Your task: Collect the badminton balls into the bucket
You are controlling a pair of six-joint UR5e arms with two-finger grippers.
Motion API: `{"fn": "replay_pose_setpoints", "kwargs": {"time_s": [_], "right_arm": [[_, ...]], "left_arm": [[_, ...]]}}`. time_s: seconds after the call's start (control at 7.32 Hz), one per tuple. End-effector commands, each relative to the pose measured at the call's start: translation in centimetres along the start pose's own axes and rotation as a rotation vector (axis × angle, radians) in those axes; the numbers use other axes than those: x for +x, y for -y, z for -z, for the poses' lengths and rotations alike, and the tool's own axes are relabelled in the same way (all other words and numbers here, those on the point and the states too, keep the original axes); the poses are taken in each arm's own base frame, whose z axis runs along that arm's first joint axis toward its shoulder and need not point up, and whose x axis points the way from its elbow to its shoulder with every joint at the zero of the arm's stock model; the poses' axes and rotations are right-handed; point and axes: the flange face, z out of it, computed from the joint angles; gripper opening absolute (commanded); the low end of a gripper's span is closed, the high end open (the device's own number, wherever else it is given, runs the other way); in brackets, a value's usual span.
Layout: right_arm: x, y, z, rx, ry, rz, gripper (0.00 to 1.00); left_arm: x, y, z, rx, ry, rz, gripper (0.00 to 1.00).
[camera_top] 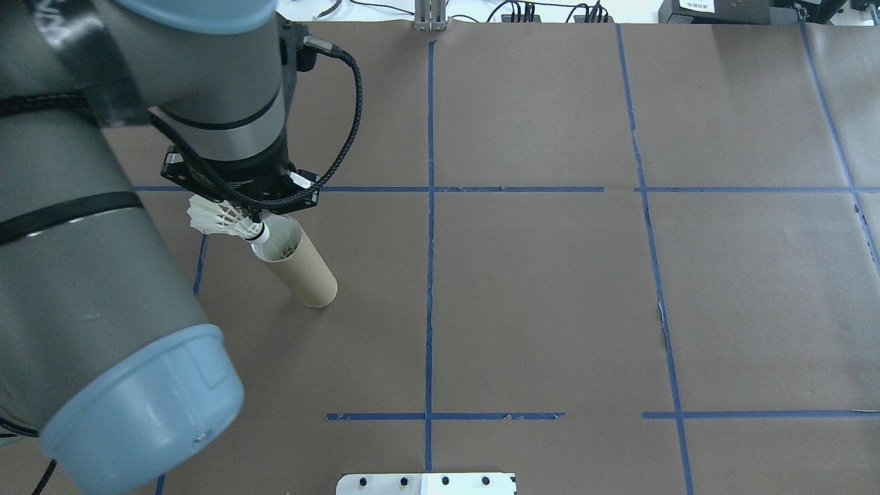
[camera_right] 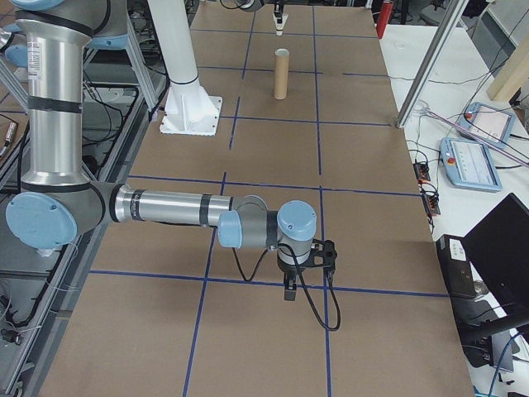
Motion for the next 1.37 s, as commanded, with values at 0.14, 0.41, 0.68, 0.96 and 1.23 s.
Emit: {"fn": "replay_pose_setpoints", "kwargs": {"time_s": [0.14,0.41,0.68,0.96,1.23], "right_arm": [[0.0,0.0,0.0,0.000,0.000,0.000,1.00],[0.0,0.0,0.0,0.000,0.000,0.000,1.00],[0.0,0.0,0.0,0.000,0.000,0.000,1.00],[0.0,0.0,0.0,0.000,0.000,0.000,1.00],[0.0,0.0,0.0,0.000,0.000,0.000,1.00]], "left_arm": [[2.5,0.7,-1.2,0.012,0.101,-0.025,0.00],[2.8,1.4,-2.5,0.022,0.155,-0.034,0.00],[2.0,1.6,-5.3,0.018,0.168,-0.037,0.00],[2.3,1.4,-5.6,0.013,0.159,-0.038,0.00],[3.3,0.8,-5.8,0.010,0.137,-0.053,0.00]]}}
